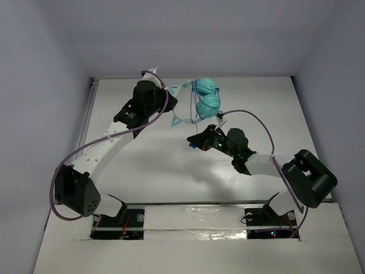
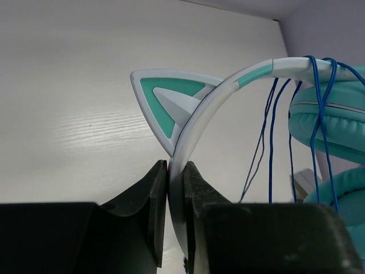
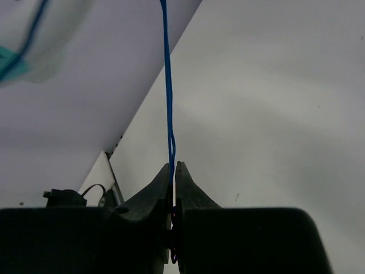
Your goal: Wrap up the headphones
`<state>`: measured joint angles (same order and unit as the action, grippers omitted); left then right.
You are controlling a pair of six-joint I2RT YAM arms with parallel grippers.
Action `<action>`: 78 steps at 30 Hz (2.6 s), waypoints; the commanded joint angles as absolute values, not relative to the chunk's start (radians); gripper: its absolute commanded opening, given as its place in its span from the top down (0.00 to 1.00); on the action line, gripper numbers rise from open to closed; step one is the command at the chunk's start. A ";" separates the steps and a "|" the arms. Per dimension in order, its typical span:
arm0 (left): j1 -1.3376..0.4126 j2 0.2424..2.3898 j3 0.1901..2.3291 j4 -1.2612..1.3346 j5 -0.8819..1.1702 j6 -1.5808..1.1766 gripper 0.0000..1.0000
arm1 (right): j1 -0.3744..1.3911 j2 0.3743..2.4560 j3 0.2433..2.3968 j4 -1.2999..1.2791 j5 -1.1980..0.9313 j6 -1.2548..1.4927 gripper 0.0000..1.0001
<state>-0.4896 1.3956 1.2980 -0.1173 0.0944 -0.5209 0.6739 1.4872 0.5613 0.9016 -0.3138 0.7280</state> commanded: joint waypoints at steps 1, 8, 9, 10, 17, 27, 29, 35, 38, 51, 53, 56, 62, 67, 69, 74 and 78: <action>-0.476 1.364 1.218 0.193 -0.069 -0.624 1.00 | 0.686 1.486 0.525 0.899 -0.310 0.868 1.00; -0.476 1.381 1.033 0.343 -0.166 -0.670 1.00 | 0.695 1.474 0.491 0.980 -0.354 1.070 0.99; -0.476 1.394 1.013 0.368 -0.175 -0.676 1.00 | 0.695 1.485 0.503 0.998 -0.385 1.087 0.99; -0.476 1.394 1.012 0.374 -0.176 -0.676 1.00 | 0.695 1.489 0.508 1.014 -0.397 1.101 0.99; -0.476 1.436 0.901 0.466 -0.176 -0.699 1.00 | 0.704 1.539 0.518 1.195 -0.460 1.221 0.99; -0.555 1.439 0.825 0.518 -0.277 -0.693 1.00 | 0.704 1.673 0.564 1.461 -0.433 1.478 0.91; -0.578 1.434 0.812 0.522 -0.305 -0.687 1.00 | 0.704 1.695 0.563 1.518 -0.410 1.524 0.90; -0.635 1.433 0.789 0.520 -0.371 -0.680 1.00 | 0.704 1.707 0.551 1.591 -0.285 1.652 0.88; -0.635 1.434 0.779 0.519 -0.379 -0.683 1.00 | 0.704 1.654 0.520 1.569 -0.201 1.690 0.86; -0.655 1.445 0.790 0.509 -0.374 -0.684 1.00 | 0.713 1.431 0.592 0.978 0.055 1.661 0.59; -0.664 1.448 0.795 0.503 -0.367 -0.683 1.00 | 0.713 1.427 0.624 0.921 0.066 1.643 0.56; -0.664 1.448 0.795 0.500 -0.353 -0.683 1.00 | 0.713 1.424 0.652 0.832 0.086 1.623 0.50; -0.664 1.456 0.799 0.485 -0.325 -0.683 1.00 | 0.733 1.457 0.748 0.603 0.097 1.572 0.37; -0.664 1.457 0.819 0.474 -0.327 -0.703 1.00 | 0.784 1.477 0.804 0.500 0.144 1.546 0.35; -0.664 1.474 0.851 0.469 -0.311 -0.701 1.00 | 0.795 1.489 0.810 0.495 0.146 1.551 0.35; -0.632 1.502 0.865 0.466 -0.276 -0.701 1.00 | 0.795 1.468 0.862 0.384 0.187 1.508 0.33; -0.607 1.506 0.880 0.425 -0.236 -0.709 1.00 | 0.795 1.471 0.891 0.240 0.265 1.467 0.29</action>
<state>-0.6239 1.5246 0.8097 0.3676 -0.2825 -0.6712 0.7918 1.4853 0.8322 0.3607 0.1719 1.5162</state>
